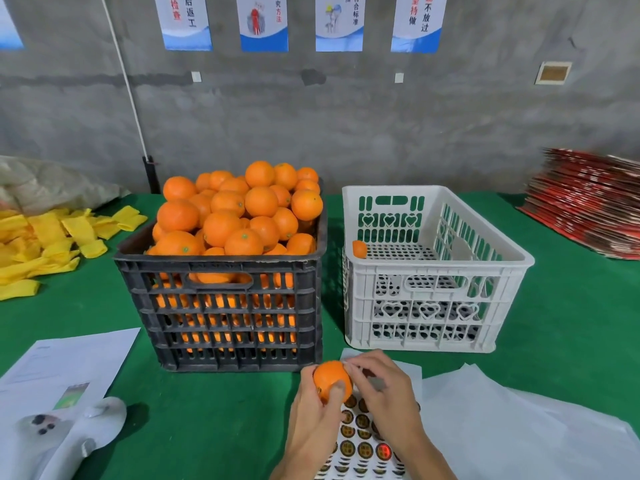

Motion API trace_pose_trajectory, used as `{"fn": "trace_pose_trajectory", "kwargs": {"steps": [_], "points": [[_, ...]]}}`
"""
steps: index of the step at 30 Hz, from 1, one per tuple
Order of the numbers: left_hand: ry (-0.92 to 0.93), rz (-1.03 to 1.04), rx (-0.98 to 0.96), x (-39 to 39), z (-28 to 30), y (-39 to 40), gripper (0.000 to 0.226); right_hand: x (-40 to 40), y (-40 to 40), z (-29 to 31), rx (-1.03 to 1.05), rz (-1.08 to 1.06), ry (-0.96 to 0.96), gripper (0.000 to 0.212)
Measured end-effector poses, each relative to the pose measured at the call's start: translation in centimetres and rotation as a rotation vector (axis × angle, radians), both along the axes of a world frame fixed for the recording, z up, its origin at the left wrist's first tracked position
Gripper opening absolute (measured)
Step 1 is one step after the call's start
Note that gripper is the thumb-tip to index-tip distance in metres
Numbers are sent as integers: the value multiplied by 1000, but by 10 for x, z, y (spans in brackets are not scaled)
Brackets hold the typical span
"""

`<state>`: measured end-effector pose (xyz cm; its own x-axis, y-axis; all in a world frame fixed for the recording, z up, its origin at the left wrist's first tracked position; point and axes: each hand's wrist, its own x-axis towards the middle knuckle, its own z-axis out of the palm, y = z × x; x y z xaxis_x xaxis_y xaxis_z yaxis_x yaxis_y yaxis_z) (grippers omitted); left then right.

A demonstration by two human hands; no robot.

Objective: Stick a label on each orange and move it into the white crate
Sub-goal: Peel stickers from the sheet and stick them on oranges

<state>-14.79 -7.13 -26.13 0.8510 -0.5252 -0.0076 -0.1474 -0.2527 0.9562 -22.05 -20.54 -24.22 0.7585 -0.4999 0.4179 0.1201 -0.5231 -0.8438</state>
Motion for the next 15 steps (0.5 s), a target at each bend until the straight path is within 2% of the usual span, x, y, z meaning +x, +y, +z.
{"fn": "trace_pose_trajectory", "kwargs": {"steps": [4,7,9,12,15], "points": [[33,1,-12,5,-3,3,28,0,-2,4,123,133,25,19],[47,18,-1,6,-4,4,30,-7,-6,6,64,223,99,25],[51,27,23,6,-2,2,40,-12,-6,6,-81,242,179,39],[14,44,20,7,-3,2,59,-12,3,7,-422,154,312,63],[-17,39,-38,-1,-1,0,60,-7,20,16,-573,71,360,77]]}}
